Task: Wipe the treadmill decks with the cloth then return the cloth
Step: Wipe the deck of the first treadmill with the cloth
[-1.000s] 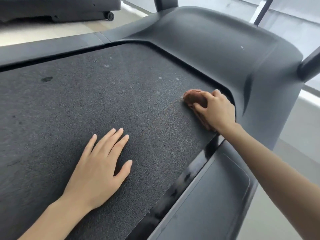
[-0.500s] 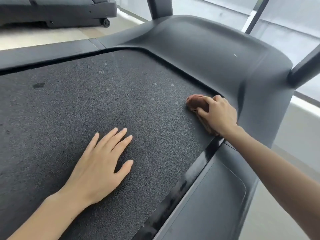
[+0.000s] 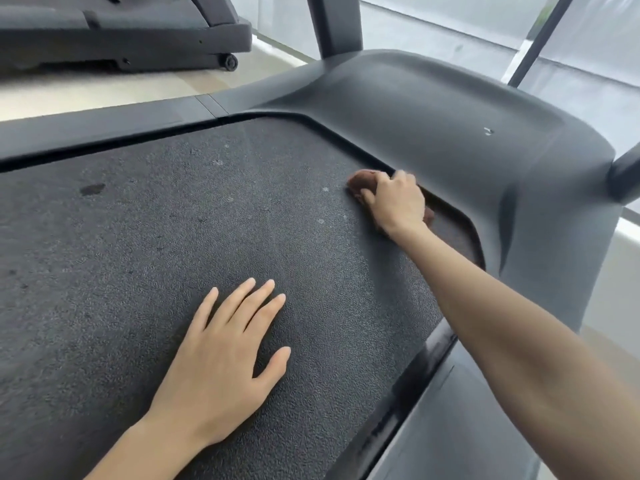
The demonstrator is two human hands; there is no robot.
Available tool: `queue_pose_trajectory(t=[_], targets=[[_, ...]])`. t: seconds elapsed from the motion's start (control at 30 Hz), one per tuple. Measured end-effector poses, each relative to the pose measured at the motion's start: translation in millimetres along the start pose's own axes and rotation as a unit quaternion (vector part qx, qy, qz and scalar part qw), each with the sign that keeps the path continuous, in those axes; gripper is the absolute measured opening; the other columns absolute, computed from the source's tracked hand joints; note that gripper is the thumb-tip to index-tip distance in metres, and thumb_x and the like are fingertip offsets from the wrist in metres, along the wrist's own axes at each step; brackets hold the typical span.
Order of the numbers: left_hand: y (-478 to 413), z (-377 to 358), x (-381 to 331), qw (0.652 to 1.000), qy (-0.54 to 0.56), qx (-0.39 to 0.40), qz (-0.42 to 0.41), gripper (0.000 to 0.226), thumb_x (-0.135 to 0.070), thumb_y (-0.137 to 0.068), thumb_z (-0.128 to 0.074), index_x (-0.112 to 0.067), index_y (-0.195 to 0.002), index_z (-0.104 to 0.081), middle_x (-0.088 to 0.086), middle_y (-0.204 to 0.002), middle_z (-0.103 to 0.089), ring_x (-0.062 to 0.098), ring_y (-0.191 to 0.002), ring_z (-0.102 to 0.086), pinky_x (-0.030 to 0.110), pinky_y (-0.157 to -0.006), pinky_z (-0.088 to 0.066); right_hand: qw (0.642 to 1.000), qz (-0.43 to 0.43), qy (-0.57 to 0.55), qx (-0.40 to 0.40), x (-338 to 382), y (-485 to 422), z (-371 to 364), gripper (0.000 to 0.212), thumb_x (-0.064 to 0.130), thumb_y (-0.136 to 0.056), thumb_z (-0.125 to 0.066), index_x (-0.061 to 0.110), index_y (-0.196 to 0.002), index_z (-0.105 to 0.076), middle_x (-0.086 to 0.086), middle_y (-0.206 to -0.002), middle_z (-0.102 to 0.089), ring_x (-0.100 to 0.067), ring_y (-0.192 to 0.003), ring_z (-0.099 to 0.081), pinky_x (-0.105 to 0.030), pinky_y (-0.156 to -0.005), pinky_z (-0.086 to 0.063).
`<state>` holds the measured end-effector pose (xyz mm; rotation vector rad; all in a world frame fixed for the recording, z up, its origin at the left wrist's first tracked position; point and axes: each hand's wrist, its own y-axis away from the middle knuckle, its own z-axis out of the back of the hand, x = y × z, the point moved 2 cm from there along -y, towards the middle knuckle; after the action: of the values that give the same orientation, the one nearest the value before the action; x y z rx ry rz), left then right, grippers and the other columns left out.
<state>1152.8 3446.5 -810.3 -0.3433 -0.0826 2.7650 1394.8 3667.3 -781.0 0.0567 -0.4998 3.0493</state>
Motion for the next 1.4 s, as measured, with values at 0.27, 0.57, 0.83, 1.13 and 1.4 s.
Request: queue_pose_trajectory(t=[0.27,0.57,0.83,1.13,1.4], targets=[[0.5,-0.8,0.4,1.000,-0.015,-0.001,-0.012,0.061,-0.053,-0.087,-0.031,-0.022,-0.137,-0.046,-0.008,-0.148,-0.037,0.013,-0.139,-0.028,0.044,-0.110,-0.019,0.950,0.299,-0.059,-0.061,23.5,94.6,18.7,0.039,0.045,-0.082,-0.065,0.018,-0.110,-0.066,-0.010,-0.088,-0.061,-0.029,-0.082,-0.058,-0.036,-0.066,-0.049],[2.2,-3.8,-0.6,1.000,-0.026,-0.011,-0.014,0.061,-0.051,-0.087,-0.032,-0.020,-0.137,-0.047,-0.005,-0.147,-0.039,0.016,-0.138,-0.030,0.045,-0.109,-0.020,0.991,0.130,0.007,-0.042,-27.3,41.0,7.4,0.040,0.049,-0.086,-0.057,0.023,-0.116,-0.062,-0.006,-0.100,-0.058,-0.027,-0.098,-0.054,-0.034,-0.069,-0.044],[0.0,0.5,-1.1,1.000,-0.006,-0.023,-0.003,0.062,-0.053,-0.084,-0.032,-0.023,-0.134,-0.050,-0.007,-0.144,-0.042,0.013,-0.137,-0.032,0.042,-0.112,-0.019,0.996,0.073,0.017,-0.040,1.5,32.6,7.2,0.045,0.053,-0.085,-0.054,0.019,-0.113,-0.063,-0.011,-0.103,-0.058,-0.031,-0.099,-0.055,-0.035,-0.073,-0.045],[42.5,8.8,6.8,0.993,-0.034,-0.044,0.109,0.069,-0.050,-0.084,-0.020,-0.014,-0.135,-0.049,0.001,-0.146,-0.041,0.017,-0.137,-0.033,0.045,-0.113,-0.024,0.944,0.314,-0.096,-0.035,67.9,130.7,35.4,0.040,0.050,-0.083,-0.061,0.023,-0.112,-0.065,-0.006,-0.094,-0.060,-0.025,-0.084,-0.057,-0.033,-0.063,-0.050],[143.8,29.5,56.5,0.972,-0.086,-0.005,0.221,0.081,-0.062,-0.091,-0.004,-0.010,-0.133,-0.051,0.009,-0.143,-0.044,0.021,-0.134,-0.029,0.056,-0.103,-0.031,0.997,0.074,-0.017,0.007,-14.3,87.8,38.4,0.044,0.051,-0.084,-0.058,0.023,-0.117,-0.063,-0.010,-0.096,-0.057,-0.032,-0.091,-0.057,-0.037,-0.067,-0.048]])
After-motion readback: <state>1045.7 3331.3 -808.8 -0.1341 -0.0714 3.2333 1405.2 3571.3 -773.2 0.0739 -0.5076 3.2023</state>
